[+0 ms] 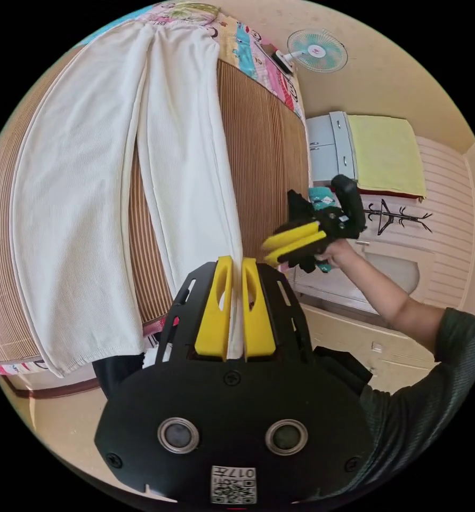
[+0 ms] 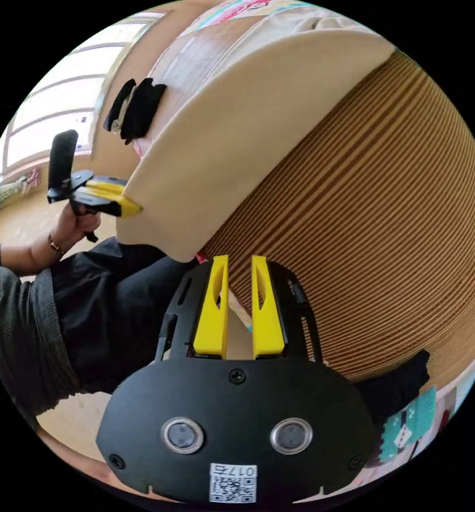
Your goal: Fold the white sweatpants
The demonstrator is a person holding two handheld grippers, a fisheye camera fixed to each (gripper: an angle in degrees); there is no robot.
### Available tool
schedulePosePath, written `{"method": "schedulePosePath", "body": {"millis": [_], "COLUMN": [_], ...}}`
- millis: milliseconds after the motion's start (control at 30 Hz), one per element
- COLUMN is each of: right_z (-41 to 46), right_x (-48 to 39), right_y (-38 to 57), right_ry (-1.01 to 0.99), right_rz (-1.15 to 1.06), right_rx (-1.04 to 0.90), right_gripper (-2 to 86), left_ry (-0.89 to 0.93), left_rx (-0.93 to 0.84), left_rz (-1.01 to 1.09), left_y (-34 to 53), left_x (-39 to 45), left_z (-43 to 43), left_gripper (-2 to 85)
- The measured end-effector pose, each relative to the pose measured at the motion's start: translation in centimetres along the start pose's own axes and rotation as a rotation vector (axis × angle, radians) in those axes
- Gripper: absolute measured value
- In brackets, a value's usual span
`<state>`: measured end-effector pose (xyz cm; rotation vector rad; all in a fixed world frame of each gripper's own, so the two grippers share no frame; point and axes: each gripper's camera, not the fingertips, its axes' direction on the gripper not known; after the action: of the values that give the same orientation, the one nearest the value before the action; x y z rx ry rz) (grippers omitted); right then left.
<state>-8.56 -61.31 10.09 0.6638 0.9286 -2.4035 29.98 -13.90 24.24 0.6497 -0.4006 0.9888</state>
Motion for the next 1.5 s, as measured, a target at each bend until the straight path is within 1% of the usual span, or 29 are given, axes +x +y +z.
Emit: {"method": "schedulePosePath", "body": {"millis": [67,100,167,200,267,367,500,600,667,700,767,833,867,900,967,1033,1067,1100,1167,1200,1300,1333,1400,1467,1500], "right_z": [-4.3,-5.5,-9.3,-10.0,-11.9,-12.5,-11.8,-11.0,-11.2,-11.1,-10.1,-8.7,-7.7,-7.2,-5.2,-3.0,-1.3,-0.5,1.6,2.0,3.5,4.4,6.5,10.3,11.4], "right_x": [7.1,8.7,14.0,15.0,17.5,18.7,19.5,18.5,14.1,12.7,5.8,0.3,-3.0,-4.5,-9.1,-10.1,-9.6,-9.2,-7.7,-7.5,-7.7,-8.2,-9.0,-10.3,-10.8], "right_y": [-5.1,-6.4,-11.4,-12.5,-16.9,-22.2,-28.4,-32.4,-34.6,-35.1,-37.7,-39.9,-41.3,-42.1,-45.8,-49.4,-51.5,-52.2,-53.0,-52.7,-48.3,-45.3,-40.1,-33.4,-32.2], "right_ry": [-0.061,-0.087,-0.209,-0.235,-0.275,-0.228,-0.136,0.056,0.238,0.274,0.382,0.438,0.441,0.432,0.344,0.284,0.209,0.163,0.028,0.018,0.033,0.045,0.076,0.106,0.101], "right_rz": [0.14,0.174,0.286,0.306,0.357,0.424,0.454,0.488,0.465,0.451,0.321,0.206,0.137,0.103,-0.008,0.004,0.043,0.06,0.089,0.095,0.056,0.009,-0.052,-0.085,-0.096], "right_rx": [0.17,0.224,0.439,0.488,0.65,0.747,0.752,0.702,0.749,0.76,0.786,0.79,0.795,0.798,0.771,0.704,0.659,0.648,0.633,0.636,0.635,0.622,0.585,0.511,0.478], "right_gripper": [9.2,9.5,11.1,11.5,12.8,13.8,14.0,11.5,6.1,5.6,4.0,3.4,3.3,3.3,3.5,4.1,4.6,4.3,3.6,3.4,4.5,5.3,6.6,7.9,8.3], "left_ry": [0.01,0.013,0.017,0.018,0.003,-0.018,0.023,0.05,0.069,0.078,0.078,0.064,0.04,0.015,-0.027,-0.08,-0.124,-0.169,-0.2,-0.203,-0.205,-0.207,-0.234,-0.25,-0.252], "left_rx": [0.014,0.02,0.026,0.03,0.039,0.051,0.074,0.091,0.105,0.119,0.128,0.14,0.149,0.166,0.197,0.21,0.212,0.203,0.197,0.2,0.161,0.154,0.148,0.142,0.14], "left_rz": [-0.013,-0.018,-0.025,-0.022,-0.014,-0.012,-0.052,-0.085,-0.094,-0.098,-0.116,-0.136,-0.152,-0.17,-0.2,-0.236,-0.26,-0.304,-0.35,-0.351,-0.375,-0.376,-0.361,-0.349,-0.344], "left_y": [0.3,0.4,0.7,0.9,1.1,1.5,1.7,1.9,2.2,2.5,3.2,4.5,5.5,6.7,8.6,10.0,10.7,11.0,11.1,11.0,10.6,10.5,10.2,9.9,9.8], "left_x": [-0.4,-0.7,-1.0,-1.2,-1.5,-2.2,-3.9,-5.1,-5.6,-5.9,-6.2,-6.3,-6.4,-6.6,-7.2,-8.4,-9.6,-11.0,-13.2,-14.2,-15.6,-15.6,-15.1,-14.6,-14.4], "left_z": [-0.1,0.0,0.0,0.0,-0.1,-0.4,-1.0,-1.3,-1.6,-1.9,-2.8,-4.1,-5.2,-6.6,-8.8,-10.6,-11.3,-11.7,-12.0,-12.0,-11.0,-10.8,-10.5,-10.4,-10.4], "left_gripper": [3.3,3.2,3.1,3.1,3.2,3.3,3.0,2.7,2.4,2.3,2.2,2.1,2.1,2.0,2.2,2.5,2.8,3.1,3.5,3.7,3.7,3.7,3.7,3.8,3.8]}}
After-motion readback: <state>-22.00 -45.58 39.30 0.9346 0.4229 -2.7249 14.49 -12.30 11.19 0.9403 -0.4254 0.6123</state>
